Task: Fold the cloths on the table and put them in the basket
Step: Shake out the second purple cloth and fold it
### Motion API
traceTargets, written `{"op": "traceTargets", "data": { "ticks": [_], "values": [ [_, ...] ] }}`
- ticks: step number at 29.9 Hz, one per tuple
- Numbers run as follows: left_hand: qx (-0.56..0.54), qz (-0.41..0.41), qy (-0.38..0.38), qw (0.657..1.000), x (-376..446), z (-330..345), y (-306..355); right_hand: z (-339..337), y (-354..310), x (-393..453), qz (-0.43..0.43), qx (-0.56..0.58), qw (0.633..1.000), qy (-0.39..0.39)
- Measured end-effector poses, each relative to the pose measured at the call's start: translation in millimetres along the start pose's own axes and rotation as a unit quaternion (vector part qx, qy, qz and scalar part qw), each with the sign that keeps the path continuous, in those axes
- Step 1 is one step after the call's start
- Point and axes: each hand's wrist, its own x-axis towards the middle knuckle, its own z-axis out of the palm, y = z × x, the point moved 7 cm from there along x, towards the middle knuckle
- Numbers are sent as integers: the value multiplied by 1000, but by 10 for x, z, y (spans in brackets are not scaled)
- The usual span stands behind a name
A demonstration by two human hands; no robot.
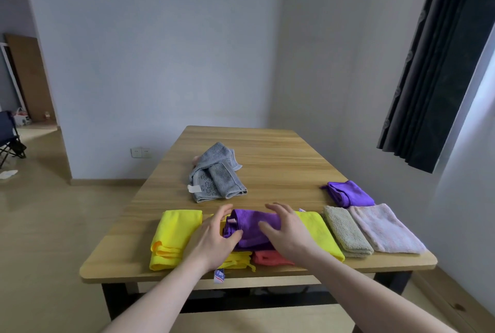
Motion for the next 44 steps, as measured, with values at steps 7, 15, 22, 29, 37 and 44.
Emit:
{"op": "traceTargets", "data": {
  "ticks": [7, 15, 22, 29, 37, 44],
  "values": [
    [22, 32, -16, 999, 3, 19, 36, -189, 339, -31, 136, 6, 990, -38],
    [28, 21, -29, 999, -21, 20, 25, -108, 474, 65, 215, 76, 969, -92],
    [41, 1, -25, 999, 8, -4, 42, -54, 491, 79, 221, 153, 961, -63],
    [40, -12, -29, 999, -23, -37, 105, 62, 587, 66, 227, 122, 962, -92],
    [51, -91, -149, 983, 220, -57, 150, 64, 573, 48, 213, 123, 965, -91],
    [130, -108, -223, 960, 523, -5, 520, 78, 632, 37, 217, 183, 955, -92]
  ]
}}
